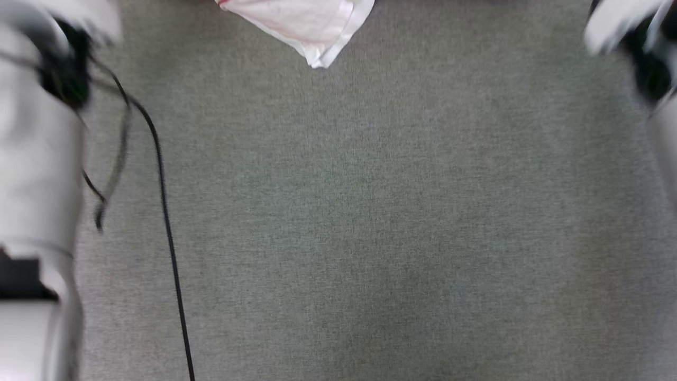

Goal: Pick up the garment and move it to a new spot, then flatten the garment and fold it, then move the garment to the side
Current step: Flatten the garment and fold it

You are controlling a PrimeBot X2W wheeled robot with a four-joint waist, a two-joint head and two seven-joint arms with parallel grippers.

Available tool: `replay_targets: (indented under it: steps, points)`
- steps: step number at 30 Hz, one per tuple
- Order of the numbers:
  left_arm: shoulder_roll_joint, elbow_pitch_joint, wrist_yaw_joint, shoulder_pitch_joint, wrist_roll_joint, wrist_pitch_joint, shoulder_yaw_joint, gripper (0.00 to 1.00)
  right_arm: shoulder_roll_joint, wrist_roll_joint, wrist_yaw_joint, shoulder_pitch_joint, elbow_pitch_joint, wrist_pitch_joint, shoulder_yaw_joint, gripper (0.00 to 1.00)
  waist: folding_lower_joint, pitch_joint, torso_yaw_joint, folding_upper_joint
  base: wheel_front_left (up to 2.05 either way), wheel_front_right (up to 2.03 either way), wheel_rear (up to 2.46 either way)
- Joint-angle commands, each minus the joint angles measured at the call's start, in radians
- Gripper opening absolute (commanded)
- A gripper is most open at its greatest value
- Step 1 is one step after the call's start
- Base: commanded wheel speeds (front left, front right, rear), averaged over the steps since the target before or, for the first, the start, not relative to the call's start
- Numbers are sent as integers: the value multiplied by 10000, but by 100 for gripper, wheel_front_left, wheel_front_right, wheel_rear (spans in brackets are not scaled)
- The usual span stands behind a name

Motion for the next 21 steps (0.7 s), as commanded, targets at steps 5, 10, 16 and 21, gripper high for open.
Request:
replay_targets:
  steps: [5,10,16,21]
  points:
    - [-22,-802,-16,2198,-827,-149,-370,0,-283,712,-18,1976,-309,-317,468,0,-2,-1001,152,0,0,0,0]
    - [131,-1771,-6,4553,-1485,-209,-520,0,-571,1361,-19,3772,-695,-612,856,0,-2,-1928,206,0,0,0,0]
    - [26,-3109,-1,7168,-1810,-214,-217,0,-968,1862,-19,5522,-1278,-941,1203,0,-2,-2961,226,0,0,0,0]
    - [-110,-3802,43,8901,-1764,-216,-140,0,-1136,2059,-19,6774,-1763,-1123,1330,0,-2,-3658,184,0,0,0,0]
